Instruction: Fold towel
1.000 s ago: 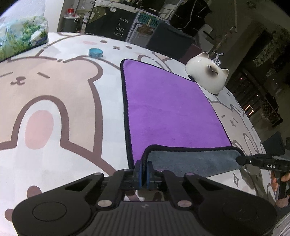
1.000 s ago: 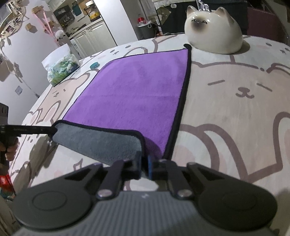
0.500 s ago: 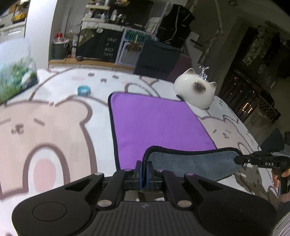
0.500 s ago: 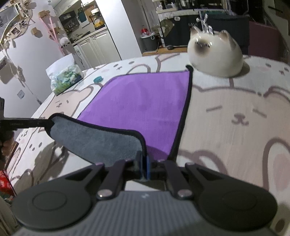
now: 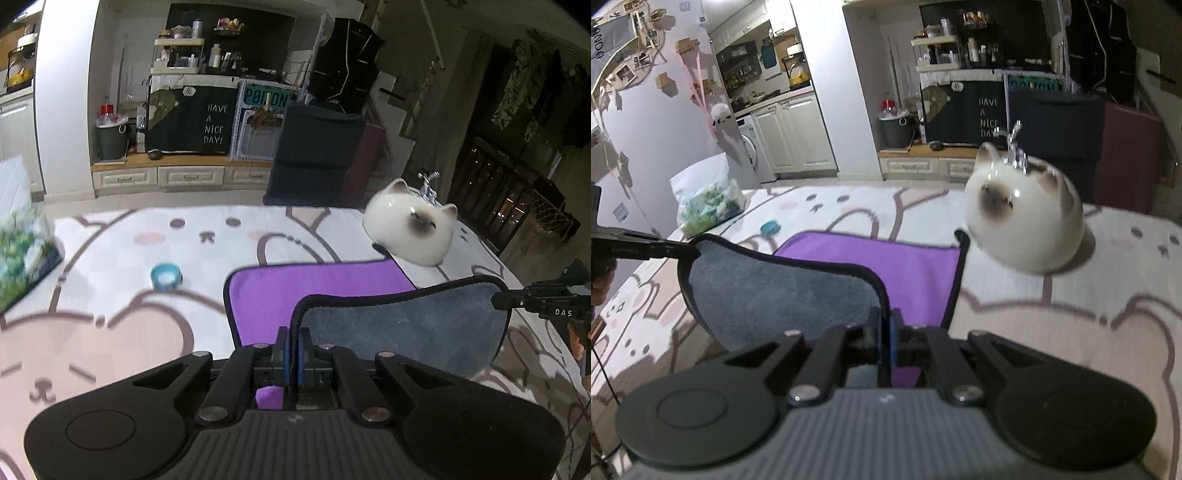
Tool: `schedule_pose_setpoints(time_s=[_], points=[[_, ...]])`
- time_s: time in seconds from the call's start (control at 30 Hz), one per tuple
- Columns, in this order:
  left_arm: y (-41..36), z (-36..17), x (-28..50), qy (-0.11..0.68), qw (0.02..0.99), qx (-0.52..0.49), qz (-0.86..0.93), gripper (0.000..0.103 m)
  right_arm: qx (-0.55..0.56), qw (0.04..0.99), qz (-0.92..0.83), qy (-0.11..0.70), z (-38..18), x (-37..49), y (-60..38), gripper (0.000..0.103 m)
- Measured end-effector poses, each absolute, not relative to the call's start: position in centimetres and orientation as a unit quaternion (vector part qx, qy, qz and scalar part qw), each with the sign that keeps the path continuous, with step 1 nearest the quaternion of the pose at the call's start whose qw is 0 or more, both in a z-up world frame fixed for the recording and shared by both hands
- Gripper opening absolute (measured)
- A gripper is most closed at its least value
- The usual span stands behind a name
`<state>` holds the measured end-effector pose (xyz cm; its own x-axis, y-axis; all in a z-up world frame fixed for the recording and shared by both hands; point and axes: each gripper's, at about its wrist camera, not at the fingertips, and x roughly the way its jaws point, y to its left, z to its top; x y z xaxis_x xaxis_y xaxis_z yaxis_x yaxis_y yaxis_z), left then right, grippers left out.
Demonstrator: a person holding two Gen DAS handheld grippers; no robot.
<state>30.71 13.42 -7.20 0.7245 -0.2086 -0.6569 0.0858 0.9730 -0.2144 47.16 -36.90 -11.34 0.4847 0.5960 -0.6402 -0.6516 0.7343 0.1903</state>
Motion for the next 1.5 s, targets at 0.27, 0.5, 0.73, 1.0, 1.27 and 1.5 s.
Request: schedule_pose_setpoints(time_s=[0.27, 0.5, 0.73, 1.0, 1.27, 1.5], points=[[14.5, -7.8, 35.5, 0.362, 0.927, -0.079, -0.058, 0.004, -0.033, 0.861, 0.361, 0.357, -11.2, 51.7, -35.2, 0.005], [15.6, -8.8, 39.7, 0.368, 0.925, -0.086, -0.039, 0.004, -0.034, 0.859, 0.354, 0.367, -11.4, 55.9, -33.3, 0.005], [16.0, -9.7, 43.1, 0.377, 0.923, -0.078, -0.027, 0.004, -0.037, 0.859, 0.340, 0.382, -12.1, 59.3, -31.6, 0.005], [15.5, -11.4, 44.7, 0.396, 0.916, -0.062, 0.003, 0.015, -0.044, 0.858, 0.317, 0.403, -14.0, 61.0, -30.2, 0.019], [15.5, -12.0, 43.7, 0.420, 0.905, -0.048, 0.044, 0.103, -0.044, 0.863, 0.298, 0.406, -15.9, 59.5, -30.0, 0.103], [14.1, -12.0, 42.5, 0.429, 0.902, -0.028, 0.036, 0.103, -0.042, 0.864, 0.293, 0.407, -15.8, 57.4, -30.2, 0.103]])
